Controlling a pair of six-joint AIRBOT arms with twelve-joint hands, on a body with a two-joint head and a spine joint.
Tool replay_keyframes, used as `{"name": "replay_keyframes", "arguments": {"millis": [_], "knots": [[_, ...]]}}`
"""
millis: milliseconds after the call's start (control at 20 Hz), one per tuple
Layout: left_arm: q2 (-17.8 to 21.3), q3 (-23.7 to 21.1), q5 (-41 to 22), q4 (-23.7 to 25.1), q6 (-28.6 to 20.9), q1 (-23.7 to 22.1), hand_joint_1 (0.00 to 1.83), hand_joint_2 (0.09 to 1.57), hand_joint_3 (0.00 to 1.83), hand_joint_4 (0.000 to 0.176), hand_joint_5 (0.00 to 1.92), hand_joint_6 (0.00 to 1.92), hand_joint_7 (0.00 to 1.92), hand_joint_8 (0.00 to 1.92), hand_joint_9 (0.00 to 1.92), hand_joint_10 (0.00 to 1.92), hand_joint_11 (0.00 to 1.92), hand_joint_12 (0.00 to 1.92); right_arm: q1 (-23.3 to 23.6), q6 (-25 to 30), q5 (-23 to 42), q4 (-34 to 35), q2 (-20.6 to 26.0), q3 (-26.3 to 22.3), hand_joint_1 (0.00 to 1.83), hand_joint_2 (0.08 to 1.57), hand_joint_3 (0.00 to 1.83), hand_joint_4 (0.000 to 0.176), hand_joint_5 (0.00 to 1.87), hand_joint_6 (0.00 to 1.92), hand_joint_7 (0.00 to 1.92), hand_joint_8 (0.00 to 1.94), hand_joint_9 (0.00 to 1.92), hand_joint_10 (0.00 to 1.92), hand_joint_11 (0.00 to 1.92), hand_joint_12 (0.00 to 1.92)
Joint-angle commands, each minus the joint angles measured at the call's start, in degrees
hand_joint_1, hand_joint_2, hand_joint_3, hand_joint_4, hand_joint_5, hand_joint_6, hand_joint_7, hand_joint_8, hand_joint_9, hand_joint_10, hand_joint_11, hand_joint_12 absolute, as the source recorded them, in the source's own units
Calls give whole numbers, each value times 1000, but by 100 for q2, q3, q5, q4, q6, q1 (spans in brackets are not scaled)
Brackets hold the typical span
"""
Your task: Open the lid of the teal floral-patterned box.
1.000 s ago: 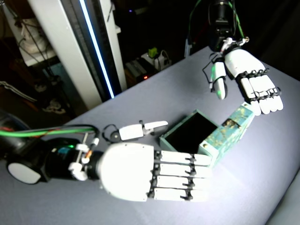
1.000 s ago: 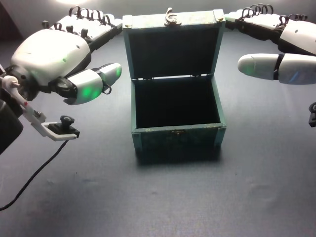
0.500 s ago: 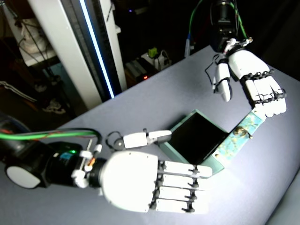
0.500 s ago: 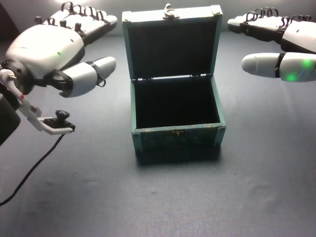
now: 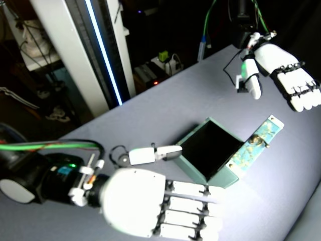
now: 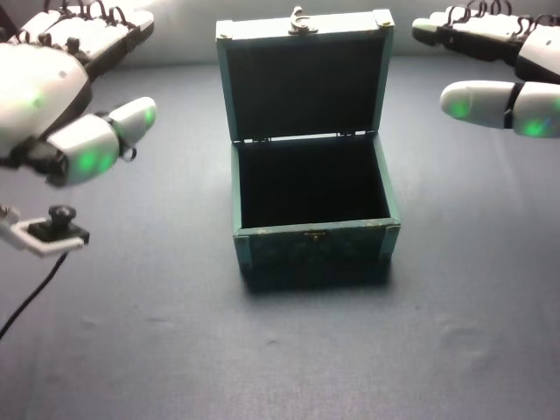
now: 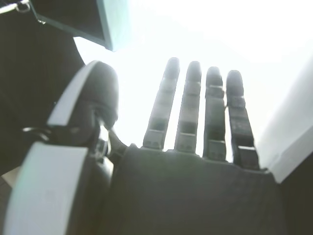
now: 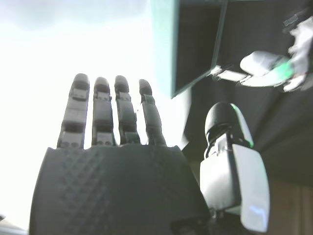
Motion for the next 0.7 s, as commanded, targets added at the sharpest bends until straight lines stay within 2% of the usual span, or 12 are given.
{"name": "replay_keyframes", "arguments": {"millis": [0, 50, 100, 150, 250, 300, 350, 450, 500, 550, 600, 650], "knots": [[118, -72, -1305, 84, -103, 63, 117, 1569, 16, 0, 131, 3, 127, 5, 111, 3, 9, 277, -108, 19, 1048, 323, 98, -63, 0, 1285, 11, 44, 176, 4, 112, 3, 31, 5, 17, 11], [153, -136, -1478, 125, -177, 163, 128, 1562, 10, 0, 143, 5, 143, 7, 109, 1, 1, 247, -207, 22, 1296, 400, 147, -164, 0, 1290, 12, 37, 163, 0, 97, 0, 29, 3, 25, 14], [188, -188, -1736, 195, -340, 283, 279, 1545, 21, 0, 136, 3, 118, 7, 113, 2, 36, 258, -320, 22, 1657, 462, 226, -321, 0, 1280, 6, 48, 163, 1, 85, 0, 16, 0, 10, 8], [239, -248, -2184, 302, -685, 469, 338, 1526, 1, 0, 12, 0, 33, 0, 62, 0, 4, 319, -406, 21, 2243, 461, 348, -592, 0, 1369, 14, 0, 157, 0, 88, 1, 59, 6, 89, 38], [266, -290, -2551, 346, -925, 656, 352, 1473, 0, 0, 2, 0, 40, 3, 62, 1, 0, 334, -457, -4, 2694, 449, 422, -783, 0, 1374, 9, 0, 136, 0, 87, 0, 75, 9, 118, 49], [281, -347, -2981, 379, -1145, 867, 407, 1459, 0, 0, 0, 0, 37, 1, 60, 1, 0, 374, -546, -105, 3160, 442, 494, -989, 0, 1308, 0, 0, 154, 1, 109, 1, 108, 5, 162, 43], [291, -391, -3178, 382, -1231, 985, 349, 1394, 0, 0, 0, 0, 68, 5, 93, 6, 0, 499, -609, -165, 3414, 442, 534, -1111, 72, 1402, 17, 0, 214, 12, 182, 14, 176, 15, 182, 38], [310, -445, -3613, 363, -1536, 1227, 472, 1231, 0, 0, 108, 3, 247, 6, 290, 11, 55, 713, -755, -192, 3945, 434, 658, -1331, 301, 1464, 4, 6, 206, 3, 355, 25, 341, 29, 264, 62], [297, -441, -3711, 346, -1752, 1292, 443, 1251, 7, 0, 349, 105, 244, 1, 294, 4, 26, 716, -818, -192, 4174, 437, 701, -1400, 526, 1421, 0, 0, 368, 44, 445, 34, 418, 35, 312, 84], [270, -421, -3712, 368, -1831, 1290, 327, 1264, 0, 30, 263, 21, 190, 0, 176, 7, 0, 327, -858, -192, 4302, 438, 733, -1445, 917, 1156, 0, 35, 648, 17, 651, 14, 605, 24, 470, 233], [246, -407, -3713, 369, -1859, 1279, 327, 1264, 0, 30, 263, 21, 190, 0, 176, 7, 0, 327, -882, -192, 4430, 434, 767, -1486, 917, 1156, 0, 35, 648, 17, 651, 14, 605, 24, 470, 233], [228, -401, -3713, 387, -1862, 1258, 363, 1250, 0, 42, 390, 27, 180, 0, 142, 1, 0, 258, -919, -192, 4569, 428, 801, -1531, 1101, 1138, 0, 0, 882, 815, 694, 18, 637, 12, 464, 334]]}}
